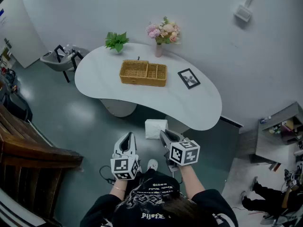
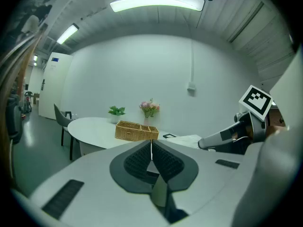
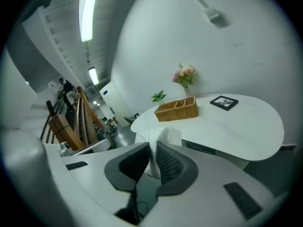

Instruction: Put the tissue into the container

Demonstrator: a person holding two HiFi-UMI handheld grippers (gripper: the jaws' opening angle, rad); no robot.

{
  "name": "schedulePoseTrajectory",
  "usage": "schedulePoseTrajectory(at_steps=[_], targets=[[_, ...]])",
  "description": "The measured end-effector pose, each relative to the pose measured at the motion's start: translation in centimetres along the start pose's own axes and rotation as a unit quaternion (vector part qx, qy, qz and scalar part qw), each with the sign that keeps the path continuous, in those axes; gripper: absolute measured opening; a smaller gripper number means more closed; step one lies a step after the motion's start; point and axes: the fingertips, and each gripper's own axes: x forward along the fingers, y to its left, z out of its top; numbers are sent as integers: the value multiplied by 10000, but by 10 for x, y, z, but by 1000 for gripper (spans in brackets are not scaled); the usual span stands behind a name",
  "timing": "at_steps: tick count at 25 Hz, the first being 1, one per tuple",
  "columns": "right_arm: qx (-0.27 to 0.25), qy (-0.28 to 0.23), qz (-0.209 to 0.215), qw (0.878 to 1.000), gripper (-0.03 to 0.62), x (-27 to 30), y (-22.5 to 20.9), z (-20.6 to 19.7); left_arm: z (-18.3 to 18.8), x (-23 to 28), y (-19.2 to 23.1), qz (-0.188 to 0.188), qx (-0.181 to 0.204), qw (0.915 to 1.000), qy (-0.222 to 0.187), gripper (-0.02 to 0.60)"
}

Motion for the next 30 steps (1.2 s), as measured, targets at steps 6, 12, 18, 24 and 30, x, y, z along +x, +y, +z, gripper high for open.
schedulePoseTrajectory(at_steps=[6, 12, 18, 24, 30], targets=[[285, -60, 213, 9994, 71, 1, -1, 0, -3, 1, -4, 27, 34, 10000, -38, 27], [176, -119, 464, 9987, 71, 1, 1, 3, -12, 5, -9, 156, 31, 9999, -42, 28], [172, -141, 501, 9985, 71, 0, -4, 5, -19, 3, -13, 274, -33, 9996, -40, 28], [161, -242, 572, 9979, 71, 10, -4, 19, -18, 15, -10, 274, 56, 9996, -6, 28], [143, -325, 650, 9973, 71, 33, 2, 36, -10, 36, 6, 263, 21, 9996, -51, 28]])
